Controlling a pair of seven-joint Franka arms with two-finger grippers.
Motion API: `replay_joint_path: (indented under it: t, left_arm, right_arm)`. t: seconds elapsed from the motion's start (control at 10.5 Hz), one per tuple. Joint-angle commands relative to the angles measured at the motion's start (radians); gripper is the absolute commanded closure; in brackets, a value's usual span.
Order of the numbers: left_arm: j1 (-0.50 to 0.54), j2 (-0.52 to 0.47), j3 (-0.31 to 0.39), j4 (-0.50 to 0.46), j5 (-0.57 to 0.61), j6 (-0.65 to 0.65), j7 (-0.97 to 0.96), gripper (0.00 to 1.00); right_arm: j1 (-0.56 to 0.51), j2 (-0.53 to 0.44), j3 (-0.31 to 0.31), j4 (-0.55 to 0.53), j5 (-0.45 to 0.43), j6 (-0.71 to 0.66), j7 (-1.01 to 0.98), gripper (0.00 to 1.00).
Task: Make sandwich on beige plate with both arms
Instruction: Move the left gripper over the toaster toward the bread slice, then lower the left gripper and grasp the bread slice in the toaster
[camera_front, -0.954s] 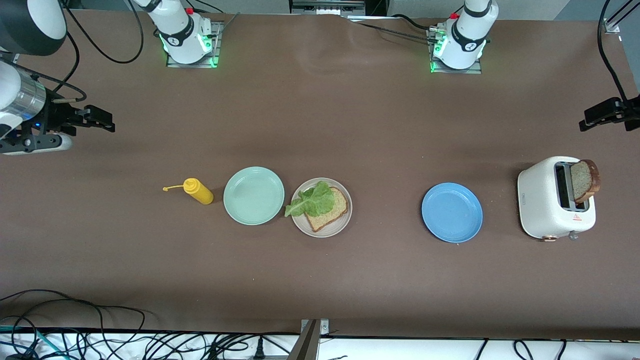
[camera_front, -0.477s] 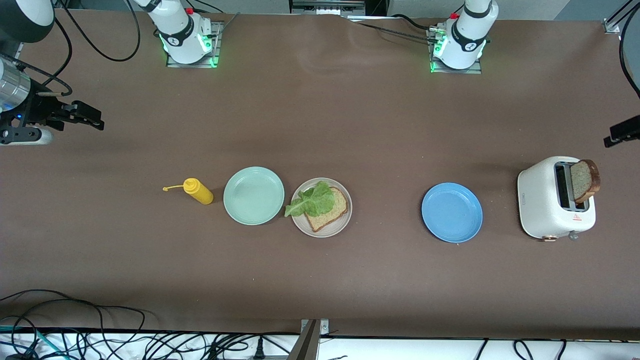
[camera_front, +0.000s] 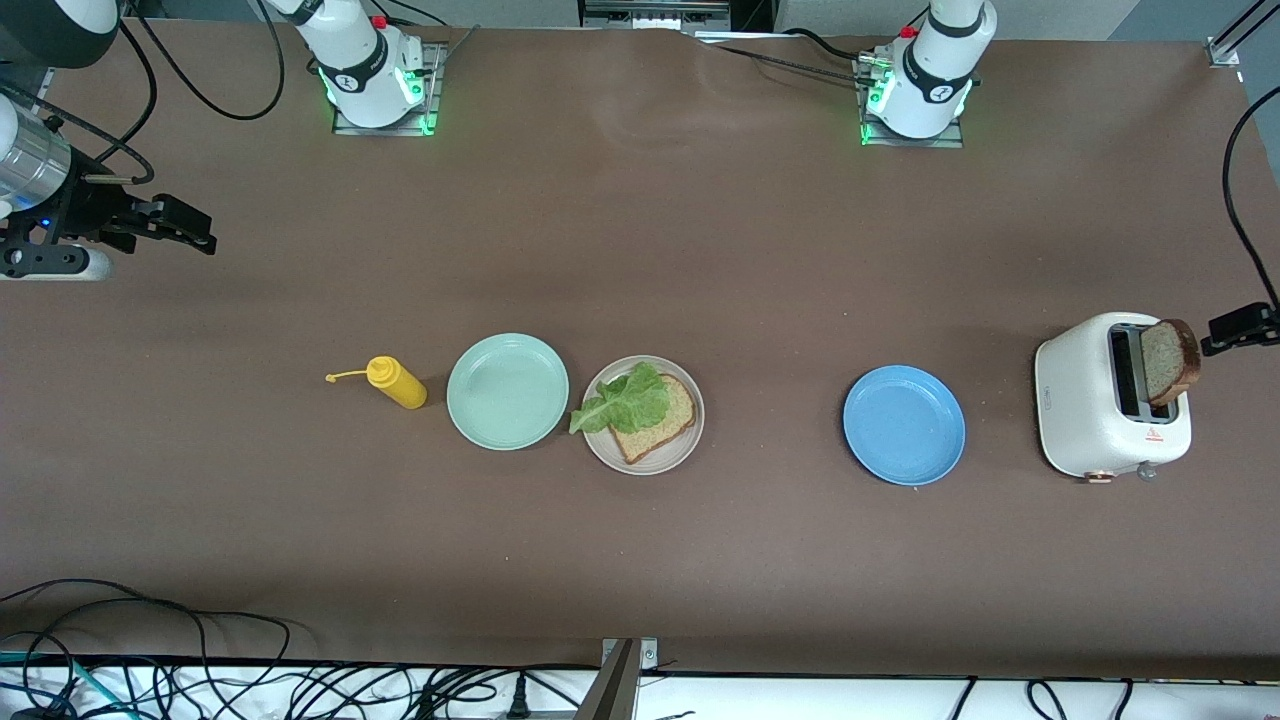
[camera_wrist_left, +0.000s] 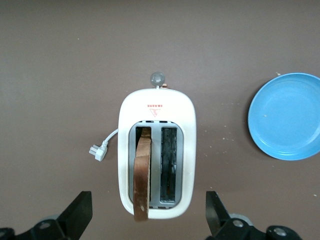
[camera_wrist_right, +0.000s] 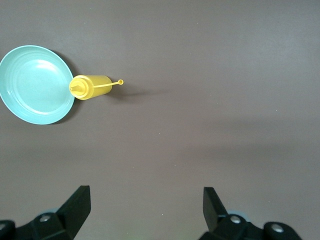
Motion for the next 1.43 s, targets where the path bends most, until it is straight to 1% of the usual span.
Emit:
replay_joint_path:
  t: [0.0, 0.1, 0.19, 0.29, 0.38, 0.57, 0.67, 0.76, 0.86, 0.95, 1.05, 1.14, 1.24, 1.34]
  left_arm:
    - [0.021, 0.03, -0.004, -0.043, 0.006, 0.074, 0.037, 0.0]
    - [0.029, 0.051, -0.004, -0.046, 0.005, 0.09, 0.037, 0.0]
    - [0.041, 0.074, -0.006, -0.046, -0.026, 0.09, 0.037, 0.0]
    - [0.049, 0.091, -0.006, -0.049, -0.062, 0.09, 0.039, 0.0]
    - [0.054, 0.102, -0.006, -0.058, -0.069, 0.09, 0.052, 0.0]
    - [0.066, 0.111, -0.004, -0.073, -0.07, 0.09, 0.081, 0.0]
    - [0.072, 0.118, -0.004, -0.075, -0.07, 0.09, 0.089, 0.01]
    - [0.08, 0.121, -0.006, -0.075, -0.07, 0.088, 0.1, 0.07]
    - [0.08, 0.124, -0.006, -0.077, -0.07, 0.088, 0.101, 0.21]
    - [0.08, 0.128, -0.004, -0.08, -0.07, 0.087, 0.101, 0.38]
    - [0.08, 0.13, -0.004, -0.081, -0.07, 0.084, 0.103, 0.51]
    - [0.08, 0.13, -0.004, -0.08, -0.069, 0.076, 0.103, 0.73]
    - [0.078, 0.131, -0.004, -0.08, -0.061, 0.065, 0.1, 1.0]
    - [0.077, 0.138, -0.004, -0.064, -0.06, 0.061, 0.092, 1.0]
  right_arm:
    - [0.025, -0.024, -0.019, -0.029, -0.007, 0.016, 0.008, 0.0]
    - [0.028, -0.021, -0.021, -0.029, -0.007, 0.027, 0.005, 0.0]
    - [0.028, -0.019, -0.016, -0.029, -0.008, 0.033, 0.012, 0.0]
    - [0.025, -0.015, -0.022, -0.029, -0.005, 0.071, 0.014, 0.0]
    - [0.024, -0.01, -0.024, -0.029, -0.003, 0.088, 0.015, 0.0]
    - [0.022, -0.012, -0.036, -0.029, -0.002, 0.079, 0.017, 0.0]
    - [0.022, -0.009, -0.067, -0.029, 0.009, 0.079, 0.014, 0.0]
    - [0.022, -0.009, -0.085, -0.031, 0.039, 0.073, 0.003, 0.0]
    - [0.022, -0.002, -0.094, -0.029, 0.041, 0.07, 0.0, 0.0]
    - [0.025, -0.002, -0.088, -0.029, 0.041, 0.07, 0.003, 0.0]
    - [0.028, -0.002, -0.085, -0.024, 0.039, 0.07, 0.006, 0.0]
    - [0.028, -0.004, -0.085, -0.027, 0.039, 0.07, 0.0, 0.0]
    - [0.028, -0.002, -0.085, -0.026, 0.039, 0.07, -0.001, 0.0]
    - [0.028, -0.004, -0.085, -0.027, 0.041, 0.07, 0.0, 0.0]
